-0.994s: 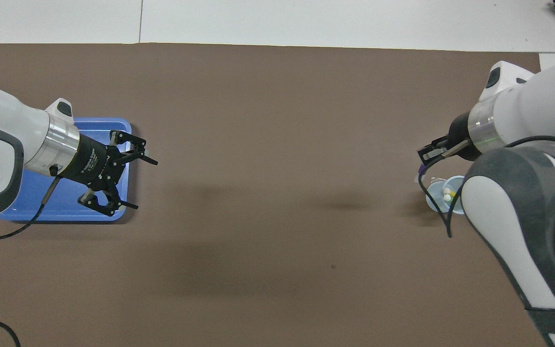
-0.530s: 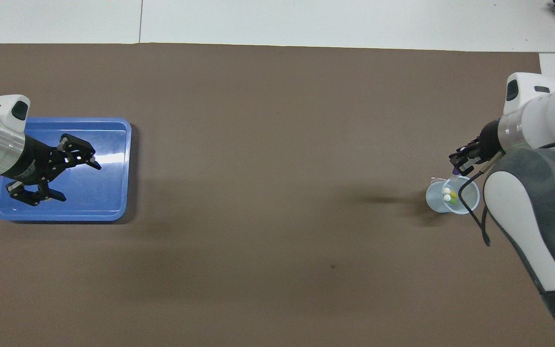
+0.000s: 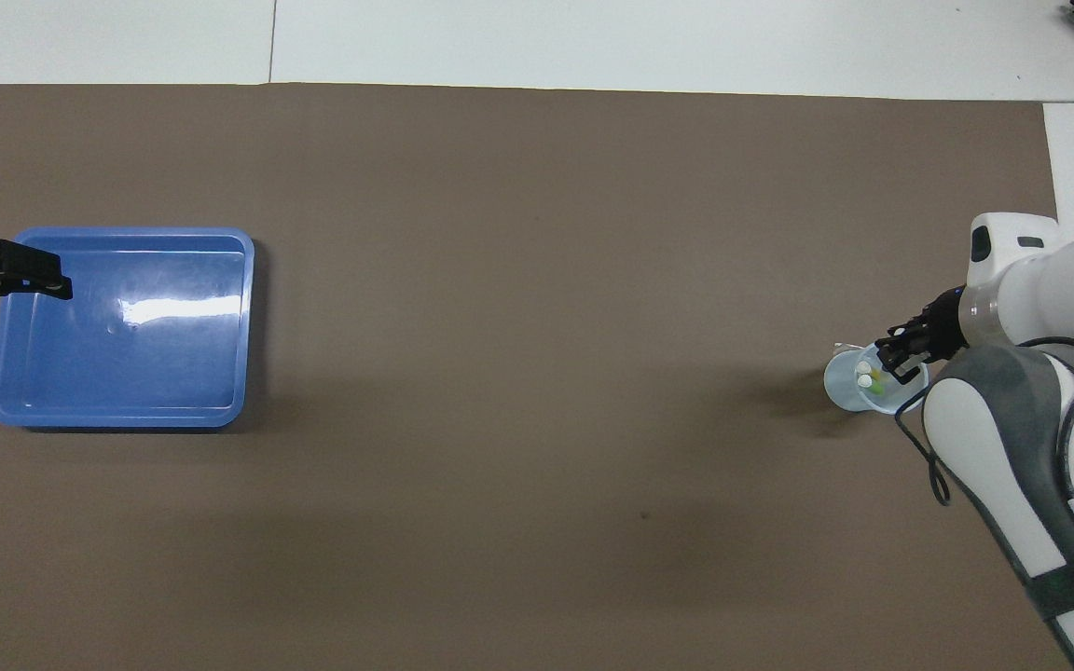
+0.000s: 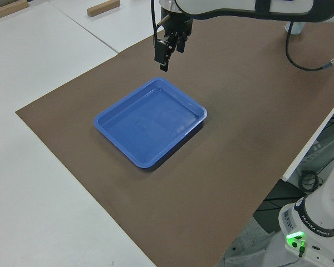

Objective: Transfer and insert pens with both arms
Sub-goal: 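Insert the purple pen into the white cup and open the right gripper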

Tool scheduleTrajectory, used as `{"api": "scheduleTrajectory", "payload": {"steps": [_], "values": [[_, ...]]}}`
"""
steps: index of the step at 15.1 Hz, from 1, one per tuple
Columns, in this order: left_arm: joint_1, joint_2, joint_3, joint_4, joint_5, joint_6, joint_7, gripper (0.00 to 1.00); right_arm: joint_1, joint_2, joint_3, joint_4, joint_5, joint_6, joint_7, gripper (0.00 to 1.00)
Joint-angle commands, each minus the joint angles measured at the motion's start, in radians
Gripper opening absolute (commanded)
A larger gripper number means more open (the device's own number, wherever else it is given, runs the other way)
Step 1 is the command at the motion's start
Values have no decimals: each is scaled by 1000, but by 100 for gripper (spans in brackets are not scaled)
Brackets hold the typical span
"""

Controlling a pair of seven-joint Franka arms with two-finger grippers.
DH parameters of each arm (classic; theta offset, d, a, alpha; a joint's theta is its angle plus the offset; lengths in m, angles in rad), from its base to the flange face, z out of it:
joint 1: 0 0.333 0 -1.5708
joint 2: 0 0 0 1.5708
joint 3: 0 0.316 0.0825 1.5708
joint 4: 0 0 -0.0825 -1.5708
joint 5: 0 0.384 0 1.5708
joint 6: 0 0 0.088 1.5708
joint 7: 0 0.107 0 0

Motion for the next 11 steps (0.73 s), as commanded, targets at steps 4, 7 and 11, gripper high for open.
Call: {"api": "scheduleTrajectory", "payload": {"steps": [4, 7, 11], "values": [[-21, -39, 0, 32, 19, 6, 9, 100, -26, -34, 11, 47, -15, -55, 21, 100], [-215, -64, 210, 40, 33, -8, 12, 100, -15, -24, 11, 193, -18, -226, 106, 100], [-530, -92, 557, 41, 33, -20, 18, 100, -9, -32, 21, 337, -15, -432, 240, 100]]}}
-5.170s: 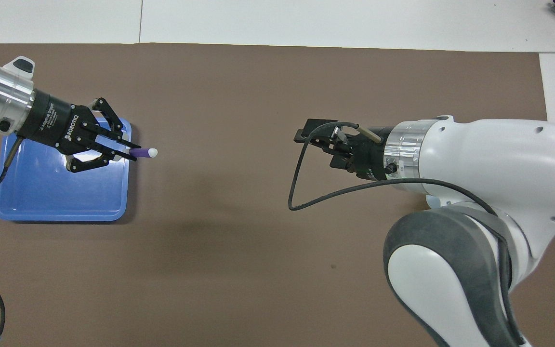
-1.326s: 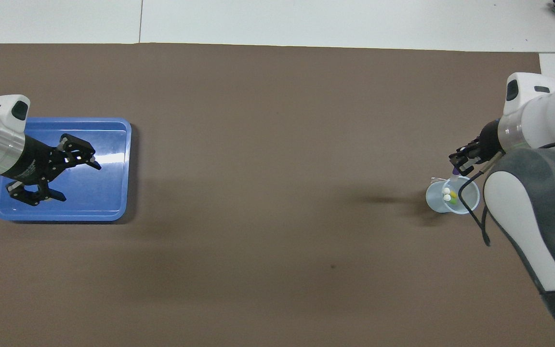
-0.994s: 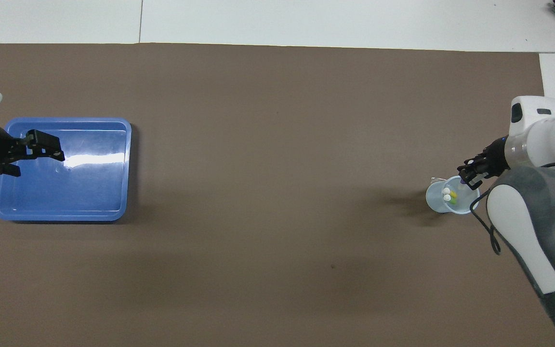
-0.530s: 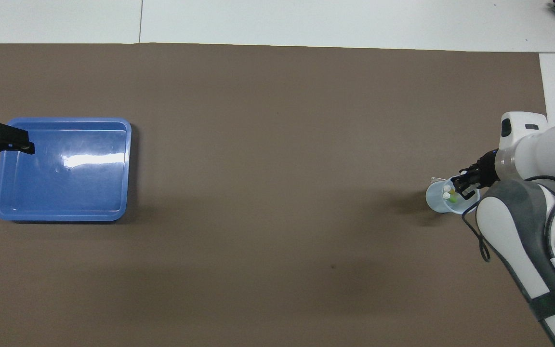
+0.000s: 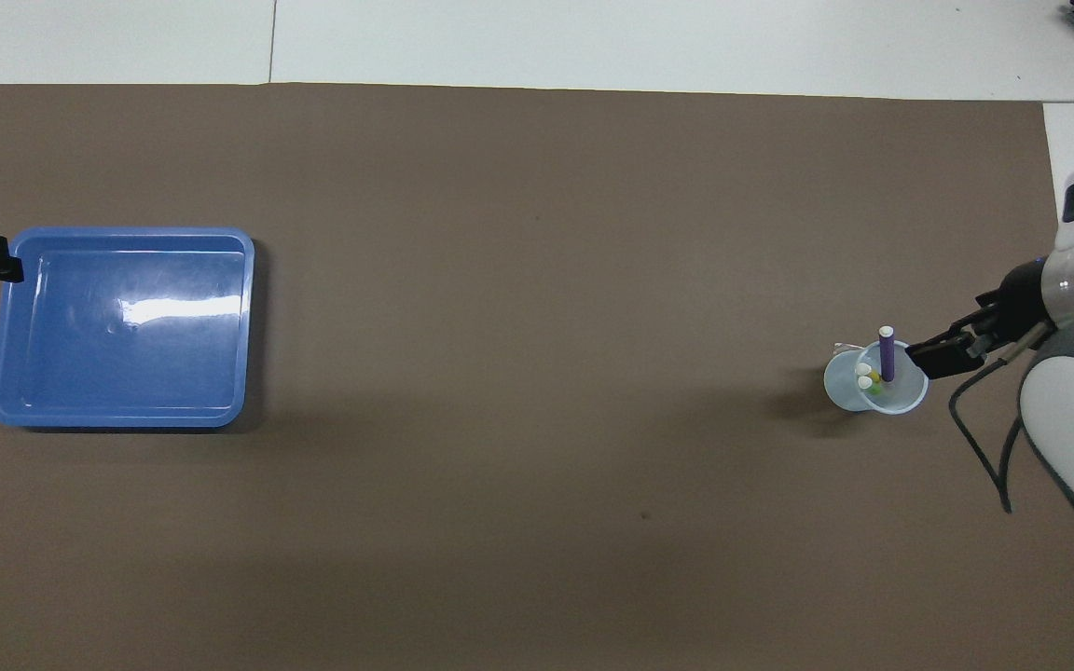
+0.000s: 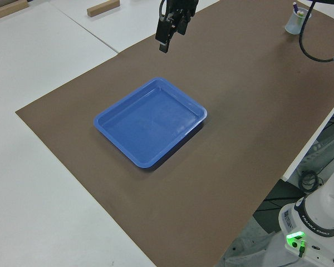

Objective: Transfer and insert pens with both arms

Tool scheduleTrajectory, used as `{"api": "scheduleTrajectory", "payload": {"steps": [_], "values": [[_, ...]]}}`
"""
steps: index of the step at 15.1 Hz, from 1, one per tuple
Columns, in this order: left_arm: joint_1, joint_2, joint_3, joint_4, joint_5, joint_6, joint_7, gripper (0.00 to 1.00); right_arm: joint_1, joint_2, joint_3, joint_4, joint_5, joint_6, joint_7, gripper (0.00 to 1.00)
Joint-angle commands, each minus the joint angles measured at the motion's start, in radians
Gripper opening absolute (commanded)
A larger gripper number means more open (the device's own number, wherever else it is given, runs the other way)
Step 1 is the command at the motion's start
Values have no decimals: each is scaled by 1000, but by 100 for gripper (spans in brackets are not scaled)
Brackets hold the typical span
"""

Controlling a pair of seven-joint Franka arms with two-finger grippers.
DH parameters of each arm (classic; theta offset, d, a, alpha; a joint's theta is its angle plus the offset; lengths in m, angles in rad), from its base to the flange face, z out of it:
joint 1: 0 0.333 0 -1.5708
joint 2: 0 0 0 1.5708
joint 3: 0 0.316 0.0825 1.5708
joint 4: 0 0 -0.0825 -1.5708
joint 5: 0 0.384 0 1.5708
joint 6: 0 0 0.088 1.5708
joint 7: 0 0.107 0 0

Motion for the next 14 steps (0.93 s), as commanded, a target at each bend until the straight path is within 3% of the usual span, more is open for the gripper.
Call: {"api": "scheduleTrajectory", "payload": {"steps": [1, 4, 6, 9, 11, 14], "values": [[-186, -25, 197, -1, 23, -18, 8, 100, 3, -1, 14, 98, -15, -114, 90, 100], [-189, -21, 204, 30, 17, -56, 8, 100, 15, -4, 13, 129, -3, -160, 119, 100], [-195, -18, 186, 44, 16, -70, 8, 100, 85, -20, -16, 94, -3, -137, 163, 100], [-122, -16, 58, 42, 19, -72, 18, 100, 187, -40, -131, 43, -4, -91, 242, 100], [-13, -10, -81, 42, 19, -73, 25, 100, 187, -26, -125, 38, -4, -51, 247, 100], [-36, -5, -64, 39, 20, -73, 25, 100, 196, 14, -144, 46, -16, -25, 269, 100]]}}
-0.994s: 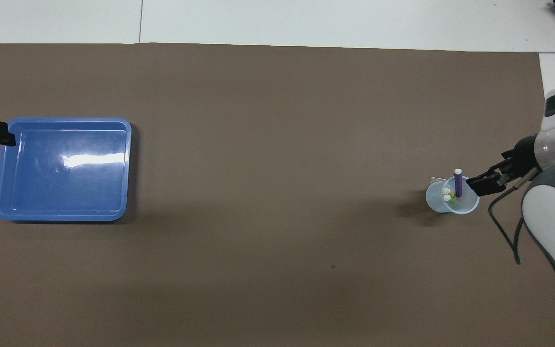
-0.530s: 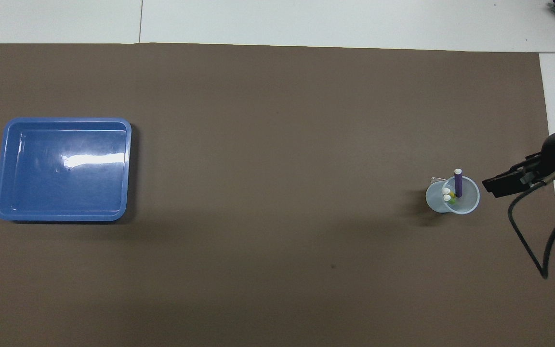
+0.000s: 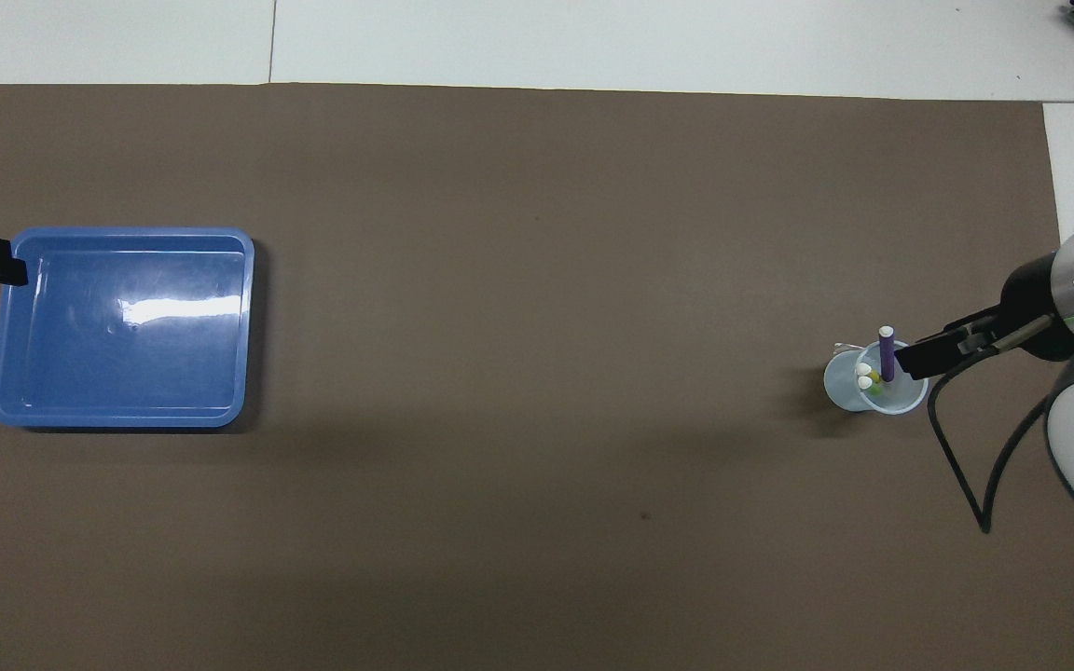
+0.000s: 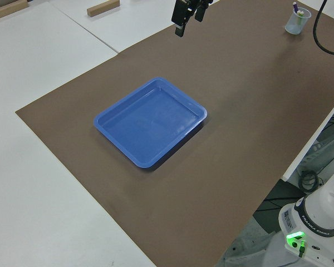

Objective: Transfer and insert pens with both arms

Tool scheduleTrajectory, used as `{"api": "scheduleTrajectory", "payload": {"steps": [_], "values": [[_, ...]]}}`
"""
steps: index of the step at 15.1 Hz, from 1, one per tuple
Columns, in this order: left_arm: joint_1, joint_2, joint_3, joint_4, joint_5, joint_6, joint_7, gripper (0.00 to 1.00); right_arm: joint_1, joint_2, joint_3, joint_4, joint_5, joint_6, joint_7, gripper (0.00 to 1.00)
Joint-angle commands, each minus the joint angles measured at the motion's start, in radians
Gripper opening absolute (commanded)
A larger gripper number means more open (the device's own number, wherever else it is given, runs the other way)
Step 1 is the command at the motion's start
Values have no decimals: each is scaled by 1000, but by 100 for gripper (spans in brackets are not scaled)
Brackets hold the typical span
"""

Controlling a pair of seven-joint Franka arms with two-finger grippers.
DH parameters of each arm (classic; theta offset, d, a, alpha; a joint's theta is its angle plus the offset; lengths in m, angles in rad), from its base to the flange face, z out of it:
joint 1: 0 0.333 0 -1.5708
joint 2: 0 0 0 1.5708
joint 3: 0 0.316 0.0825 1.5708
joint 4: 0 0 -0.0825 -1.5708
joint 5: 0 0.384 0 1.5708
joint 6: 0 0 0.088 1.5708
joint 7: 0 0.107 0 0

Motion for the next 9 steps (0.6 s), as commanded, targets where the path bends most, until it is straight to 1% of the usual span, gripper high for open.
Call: {"api": "scheduleTrajectory", "payload": {"steps": [1, 3, 5, 6, 7, 9], "values": [[11, 12, -2, 15, 19, -16, 20, 100, 17, 25, -35, -10, -18, 23, 50, 100], [-1, 34, 3, 16, 19, -6, 20, 100, 19, 28, -40, 19, -18, -24, 54, 100], [-9, 35, 15, 18, 19, -1, 22, 100, 20, 64, -37, 100, -18, -80, 62, 100], [-9, 35, 16, 18, 19, 8, 22, 100, 20, 69, -38, 116, -20, -94, 71, 100], [-9, 38, 18, 18, 19, 20, 22, 100, 17, 69, -44, 118, -20, -108, 83, 100], [-18, 48, 33, 18, 20, 33, 22, 100, 17, 62, -52, 104, -18, -91, 90, 100]]}}
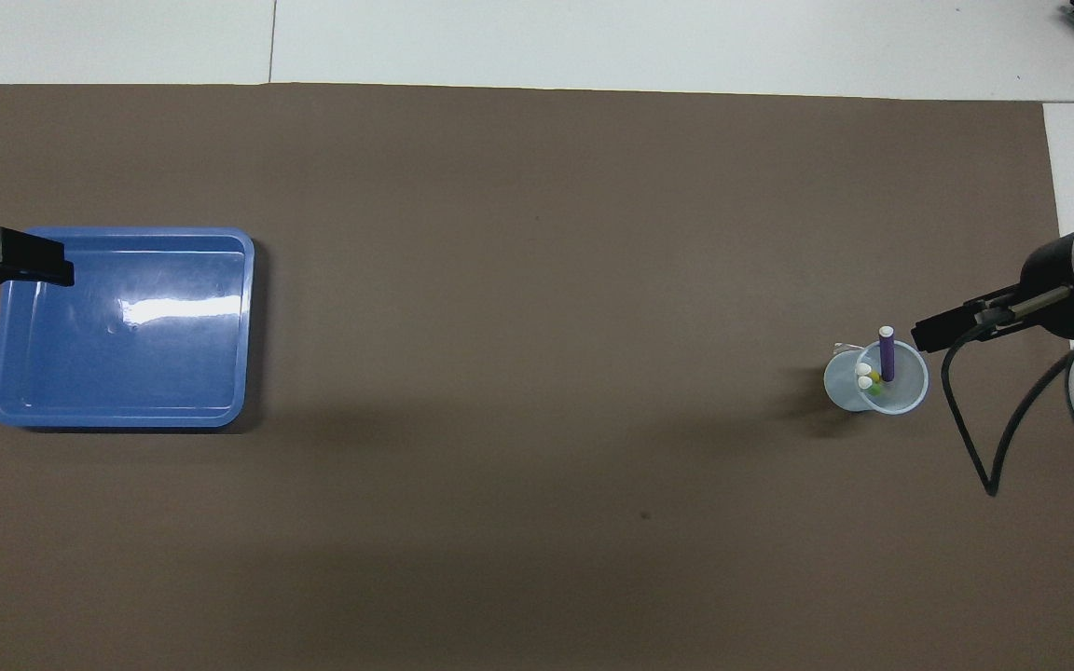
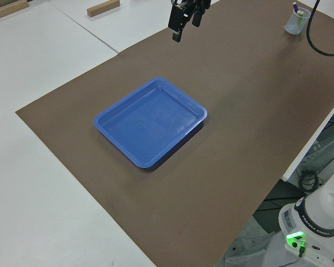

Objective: Transfer and insert pens with both arms

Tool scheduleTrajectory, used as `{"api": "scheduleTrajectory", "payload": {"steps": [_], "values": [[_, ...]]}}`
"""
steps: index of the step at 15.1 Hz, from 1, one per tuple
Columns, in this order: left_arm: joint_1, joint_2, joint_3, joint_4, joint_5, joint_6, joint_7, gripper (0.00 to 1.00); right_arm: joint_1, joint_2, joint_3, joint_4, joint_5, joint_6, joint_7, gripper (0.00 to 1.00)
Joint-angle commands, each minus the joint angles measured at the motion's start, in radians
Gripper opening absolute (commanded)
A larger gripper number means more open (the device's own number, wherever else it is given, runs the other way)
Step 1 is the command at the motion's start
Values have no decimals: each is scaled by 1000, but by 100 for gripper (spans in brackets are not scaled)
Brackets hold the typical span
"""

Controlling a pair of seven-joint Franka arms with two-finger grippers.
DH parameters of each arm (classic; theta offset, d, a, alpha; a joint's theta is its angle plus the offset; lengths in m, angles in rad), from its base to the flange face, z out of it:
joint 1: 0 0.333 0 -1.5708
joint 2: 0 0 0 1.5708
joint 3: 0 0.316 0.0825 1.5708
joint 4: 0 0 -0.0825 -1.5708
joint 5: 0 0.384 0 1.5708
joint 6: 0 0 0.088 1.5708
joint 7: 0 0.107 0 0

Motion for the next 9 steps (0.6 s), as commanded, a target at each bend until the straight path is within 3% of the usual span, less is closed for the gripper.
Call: {"api": "scheduleTrajectory", "payload": {"steps": [1, 9], "values": [[-24, 23, 22, 18, 20, 16, 11, 100, 7, 16, -18, 13, -18, -6, 29, 100], [-37, 20, 24, -11, 19, 17, 11, 100, -31, 16, -6, 14, -15, -9, 26, 100]]}}
